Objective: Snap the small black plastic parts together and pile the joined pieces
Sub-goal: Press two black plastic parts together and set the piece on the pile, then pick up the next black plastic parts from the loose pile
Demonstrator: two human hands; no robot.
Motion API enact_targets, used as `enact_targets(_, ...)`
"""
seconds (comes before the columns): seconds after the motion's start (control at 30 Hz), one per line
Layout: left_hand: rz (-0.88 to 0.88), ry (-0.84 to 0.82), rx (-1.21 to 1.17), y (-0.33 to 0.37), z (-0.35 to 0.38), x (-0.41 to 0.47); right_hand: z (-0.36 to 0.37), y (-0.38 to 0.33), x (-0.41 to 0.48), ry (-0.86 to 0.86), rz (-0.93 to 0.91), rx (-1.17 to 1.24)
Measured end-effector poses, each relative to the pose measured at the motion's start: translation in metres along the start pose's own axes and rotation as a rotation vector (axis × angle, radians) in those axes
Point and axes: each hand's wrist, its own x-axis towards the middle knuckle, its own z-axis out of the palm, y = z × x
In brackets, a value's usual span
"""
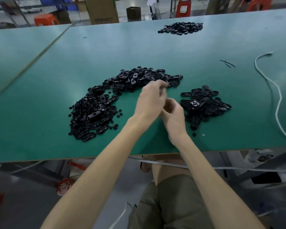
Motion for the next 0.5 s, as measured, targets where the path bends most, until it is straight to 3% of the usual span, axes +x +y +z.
enact_targets(0.1,0.049,0.077,0.346,-0.030,-0.034,-0.014,-0.001,0.001,0.002,-0.006,0.025,-0.002)
enact_targets(0.23,-0.149,0.087,0.666,-0.074,-0.077,-0.027,-0.001,0.003,0.001,-0.004,0.022,0.035)
enact_targets(0.4,-0.377,0.036,0.782,-0.105,-0.109,-0.041,-0.002,0.002,0.001,-0.011,0.027,0.027)
enact_targets(0.5,-0.443,-0.001,0.730,-0.113,-0.113,-0.044,-0.002,0.003,0.001,-0.010,0.029,0.039)
